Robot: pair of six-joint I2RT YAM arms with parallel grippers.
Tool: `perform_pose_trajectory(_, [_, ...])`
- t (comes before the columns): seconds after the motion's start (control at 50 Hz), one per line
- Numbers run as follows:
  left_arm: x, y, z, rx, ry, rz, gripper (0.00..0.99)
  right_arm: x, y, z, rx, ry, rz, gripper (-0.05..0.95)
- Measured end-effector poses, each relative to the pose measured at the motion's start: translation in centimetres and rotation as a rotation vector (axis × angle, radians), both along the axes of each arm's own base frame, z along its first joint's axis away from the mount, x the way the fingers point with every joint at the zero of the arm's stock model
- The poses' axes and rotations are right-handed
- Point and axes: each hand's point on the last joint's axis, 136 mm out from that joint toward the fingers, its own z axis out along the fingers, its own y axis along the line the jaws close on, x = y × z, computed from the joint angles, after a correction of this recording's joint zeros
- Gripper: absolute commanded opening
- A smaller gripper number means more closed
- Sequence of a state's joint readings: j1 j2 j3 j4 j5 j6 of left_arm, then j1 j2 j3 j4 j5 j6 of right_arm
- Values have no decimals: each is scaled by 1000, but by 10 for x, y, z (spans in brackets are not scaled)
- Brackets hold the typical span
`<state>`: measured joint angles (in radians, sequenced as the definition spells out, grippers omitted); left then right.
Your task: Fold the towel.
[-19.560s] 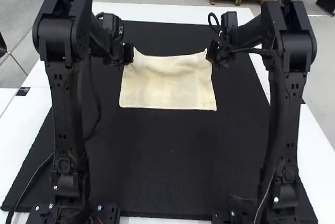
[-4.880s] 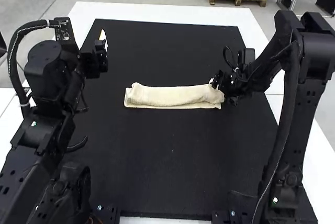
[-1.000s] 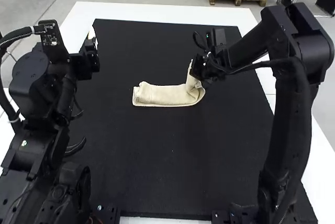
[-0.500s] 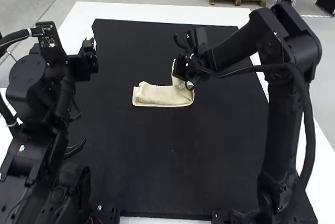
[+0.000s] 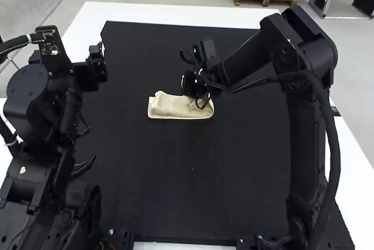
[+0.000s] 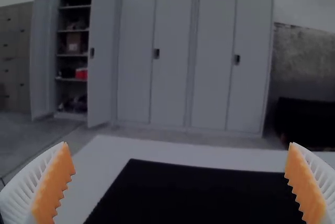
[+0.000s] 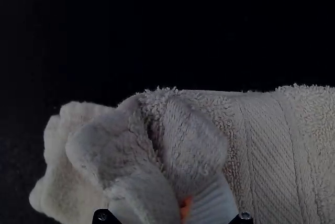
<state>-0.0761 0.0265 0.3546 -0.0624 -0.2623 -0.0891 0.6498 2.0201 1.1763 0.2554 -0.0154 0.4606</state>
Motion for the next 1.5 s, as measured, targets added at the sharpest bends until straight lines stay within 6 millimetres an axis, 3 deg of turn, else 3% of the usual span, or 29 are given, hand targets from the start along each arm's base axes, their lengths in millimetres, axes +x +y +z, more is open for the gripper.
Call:
perform_pose_trajectory(0.14, [1, 0, -2, 3, 9, 1, 946, 1, 17, 3, 4, -11, 20, -2])
perform_pose_trajectory(0.5, [1, 0, -4, 6, 19, 2, 946, -12, 53, -23, -38, 15, 75, -2])
perform_pose_trajectory(0.9, [2, 0, -8, 9, 35, 2, 946, -2, 69, -27, -41, 3, 77, -2])
perform_pose_trajectory(1.2, [2, 0, -9, 10, 38, 2, 946, -9, 79, -29, -47, 4, 96, 0])
perform_pose_trajectory(1.36, [2, 0, -9, 10, 38, 2, 946, -11, 81, -29, -47, 5, 100, 139])
perform_pose_trajectory(1.5, [2, 0, -9, 10, 39, 2, 946, -11, 81, -29, -47, 5, 100, 451])
